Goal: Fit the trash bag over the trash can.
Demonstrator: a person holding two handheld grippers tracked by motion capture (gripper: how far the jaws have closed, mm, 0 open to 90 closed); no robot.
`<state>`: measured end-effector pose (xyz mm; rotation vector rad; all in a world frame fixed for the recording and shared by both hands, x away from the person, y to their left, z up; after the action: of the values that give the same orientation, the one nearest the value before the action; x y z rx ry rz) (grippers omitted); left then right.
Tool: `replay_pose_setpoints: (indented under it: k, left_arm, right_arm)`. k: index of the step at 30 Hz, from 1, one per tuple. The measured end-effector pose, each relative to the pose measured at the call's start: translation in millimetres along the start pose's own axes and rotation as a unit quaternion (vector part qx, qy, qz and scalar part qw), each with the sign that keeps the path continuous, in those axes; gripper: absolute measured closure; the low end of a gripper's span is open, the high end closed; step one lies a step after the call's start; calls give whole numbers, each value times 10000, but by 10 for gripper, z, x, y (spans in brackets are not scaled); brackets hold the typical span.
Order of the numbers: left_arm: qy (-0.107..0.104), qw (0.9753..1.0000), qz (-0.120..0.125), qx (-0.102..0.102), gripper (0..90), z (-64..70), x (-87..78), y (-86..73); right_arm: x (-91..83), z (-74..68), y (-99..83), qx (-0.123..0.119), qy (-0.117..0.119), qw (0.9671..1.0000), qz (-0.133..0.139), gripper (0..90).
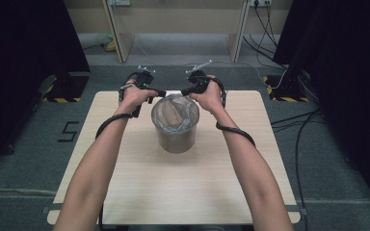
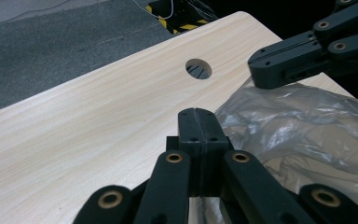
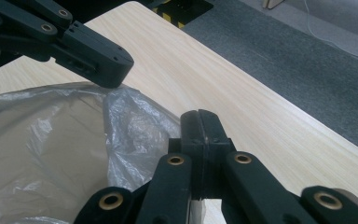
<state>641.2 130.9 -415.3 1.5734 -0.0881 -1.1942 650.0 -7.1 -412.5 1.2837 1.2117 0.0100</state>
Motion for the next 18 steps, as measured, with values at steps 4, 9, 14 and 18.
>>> replay_pose_setpoints:
  k: [4,9,14,18]
  left_arm:
    - [1,10000,-1,7,894,1,4,-8]
    - [20,10000,-4,49,894,11,8,-10]
    - [26,9999,-4,118,893,24,-5,-12]
    - [35,9999,9,117,893,26,-13,-22]
  right_arm:
    - [0,18,-7,-58,-67,9999,-57,900]
    - [-3,58,-46,-108,-135,9996,-231,900]
    - [27,111,-122,-13,-124,9994,-329,898]
    - [8,118,-136,9,-125,9994,-334,869]
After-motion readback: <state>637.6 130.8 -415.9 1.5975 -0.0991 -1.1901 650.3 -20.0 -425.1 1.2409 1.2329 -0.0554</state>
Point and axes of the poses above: each handheld gripper's, and its own axes: x roughly forward along the jaws, y roughly out of its top, z roughly to its right, the point moved 8 cm from there along x, roughly forward along the jaws, and after that the axes turned 9 degrees about x, right-handed, at the moved point
